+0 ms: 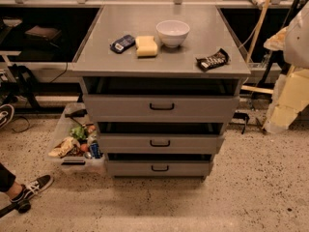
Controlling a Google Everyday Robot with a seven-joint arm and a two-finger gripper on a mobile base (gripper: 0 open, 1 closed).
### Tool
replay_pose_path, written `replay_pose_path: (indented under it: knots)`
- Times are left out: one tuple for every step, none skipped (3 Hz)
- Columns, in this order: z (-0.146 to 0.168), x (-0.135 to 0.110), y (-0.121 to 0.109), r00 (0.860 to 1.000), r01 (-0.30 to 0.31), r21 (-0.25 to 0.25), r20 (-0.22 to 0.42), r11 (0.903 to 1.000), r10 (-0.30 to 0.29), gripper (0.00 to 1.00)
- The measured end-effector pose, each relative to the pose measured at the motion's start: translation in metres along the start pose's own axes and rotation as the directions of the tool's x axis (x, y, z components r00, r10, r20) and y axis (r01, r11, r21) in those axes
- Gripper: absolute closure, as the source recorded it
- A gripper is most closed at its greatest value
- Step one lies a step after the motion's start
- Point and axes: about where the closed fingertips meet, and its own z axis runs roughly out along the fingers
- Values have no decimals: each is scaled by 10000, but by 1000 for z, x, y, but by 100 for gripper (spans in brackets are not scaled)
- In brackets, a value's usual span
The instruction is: Open bottom drawer
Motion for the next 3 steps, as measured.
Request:
replay_pose_path:
  knots:
    - [0,0,0,10000,0,0,0,10000,0,0]
    - [17,-3,5,9998,31,-181,202,9998,-27,0]
    - [85,-13,21,9978,81,-1013,655,9948,-15,0]
